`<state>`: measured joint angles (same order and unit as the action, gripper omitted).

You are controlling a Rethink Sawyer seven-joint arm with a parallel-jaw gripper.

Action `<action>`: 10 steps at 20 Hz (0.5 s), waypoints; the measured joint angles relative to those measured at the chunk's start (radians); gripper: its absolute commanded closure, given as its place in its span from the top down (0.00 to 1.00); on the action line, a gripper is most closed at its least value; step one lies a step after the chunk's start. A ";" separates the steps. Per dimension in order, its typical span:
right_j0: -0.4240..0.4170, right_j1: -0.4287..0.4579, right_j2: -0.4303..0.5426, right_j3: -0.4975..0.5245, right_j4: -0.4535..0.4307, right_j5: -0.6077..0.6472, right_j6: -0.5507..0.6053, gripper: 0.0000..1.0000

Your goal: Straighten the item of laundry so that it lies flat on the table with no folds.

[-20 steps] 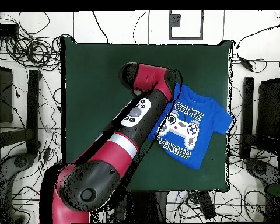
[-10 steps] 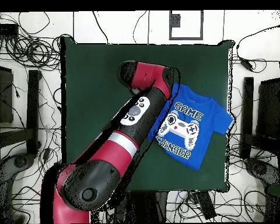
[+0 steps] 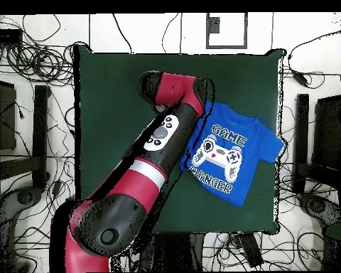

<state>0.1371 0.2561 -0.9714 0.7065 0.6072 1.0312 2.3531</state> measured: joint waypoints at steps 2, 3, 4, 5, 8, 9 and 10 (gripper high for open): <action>0.000 0.002 0.000 -0.008 0.000 0.008 0.011 1.00; 0.000 0.003 0.000 -0.014 0.000 0.014 0.020 1.00; 0.000 0.004 0.000 -0.017 0.000 0.018 0.029 1.00; 0.000 0.004 0.000 -0.019 0.000 0.020 0.033 1.00; -0.001 0.006 -0.001 -0.024 -0.001 0.027 0.054 1.00; -0.002 0.006 -0.001 -0.027 0.000 0.030 0.061 1.00; -0.002 0.007 0.000 -0.030 0.000 0.032 0.068 1.00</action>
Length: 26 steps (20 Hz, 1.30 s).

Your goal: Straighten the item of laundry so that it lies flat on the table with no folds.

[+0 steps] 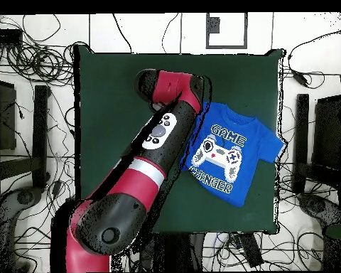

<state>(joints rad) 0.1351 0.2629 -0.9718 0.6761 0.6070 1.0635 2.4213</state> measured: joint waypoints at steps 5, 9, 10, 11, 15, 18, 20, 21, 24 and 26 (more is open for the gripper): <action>0.000 0.004 0.000 -0.017 0.000 0.013 0.017 1.00; 0.000 0.006 0.000 -0.024 0.000 0.021 0.021 1.00; 0.000 0.006 0.000 -0.024 0.000 0.021 0.021 1.00; 0.000 0.006 0.000 -0.025 0.000 0.022 0.021 1.00; 0.000 0.007 0.000 -0.033 0.000 0.028 0.021 1.00; 0.000 0.008 0.000 -0.038 0.000 0.032 0.021 1.00; 0.000 0.009 0.000 -0.042 0.000 0.036 0.021 1.00; 0.000 0.009 0.000 -0.044 0.000 0.037 0.021 1.00; 0.000 0.011 0.000 -0.051 0.000 0.044 0.021 1.00; 0.000 0.012 0.000 -0.054 0.000 0.046 0.021 1.00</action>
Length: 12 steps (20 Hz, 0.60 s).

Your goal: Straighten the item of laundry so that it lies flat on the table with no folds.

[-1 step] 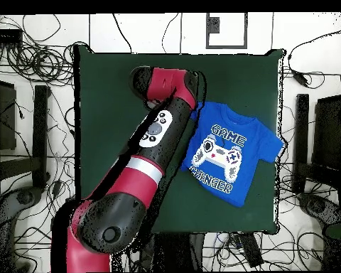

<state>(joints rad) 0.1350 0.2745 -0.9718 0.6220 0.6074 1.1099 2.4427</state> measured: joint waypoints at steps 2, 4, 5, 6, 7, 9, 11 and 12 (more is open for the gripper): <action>0.000 0.001 0.000 -0.003 0.000 0.003 0.000 1.00; 0.000 0.001 0.000 -0.009 0.000 0.007 0.000 1.00; 0.000 0.002 0.000 -0.013 0.001 0.010 0.000 1.00; 0.000 0.003 0.000 -0.015 0.003 0.011 0.000 1.00; 0.000 0.003 0.000 -0.017 0.004 0.012 0.000 1.00; 0.001 0.003 0.000 -0.019 0.006 0.014 0.000 1.00; 0.002 0.003 0.000 -0.019 0.007 0.014 0.000 1.00; 0.002 0.003 0.000 -0.019 0.007 0.014 0.000 1.00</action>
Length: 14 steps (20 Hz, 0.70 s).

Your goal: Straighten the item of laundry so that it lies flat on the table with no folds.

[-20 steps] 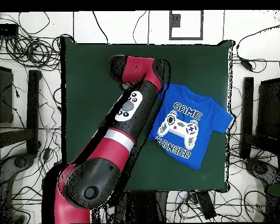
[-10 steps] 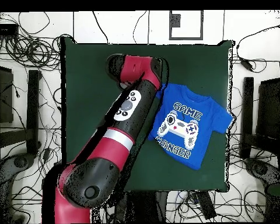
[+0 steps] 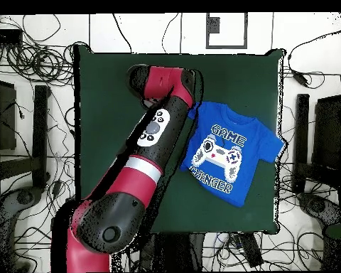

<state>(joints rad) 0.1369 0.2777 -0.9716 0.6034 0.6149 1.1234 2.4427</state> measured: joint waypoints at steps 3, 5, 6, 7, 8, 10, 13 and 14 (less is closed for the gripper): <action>0.001 0.000 0.000 0.000 0.000 0.000 0.000 1.00; 0.003 0.000 0.000 0.001 0.000 0.000 0.000 1.00; 0.005 -0.001 0.000 0.001 0.000 0.000 0.000 1.00; 0.006 -0.001 0.001 0.002 0.000 0.000 0.000 1.00; 0.009 -0.003 0.003 0.005 0.000 0.000 0.000 1.00; 0.017 -0.008 0.012 0.014 0.000 0.000 0.000 1.00; 0.030 -0.023 0.035 0.034 0.000 0.000 0.000 1.00; 0.035 -0.029 0.043 0.041 0.000 0.000 0.000 1.00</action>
<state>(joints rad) 0.1721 0.2485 -0.9285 0.6446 0.6151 1.1232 2.4427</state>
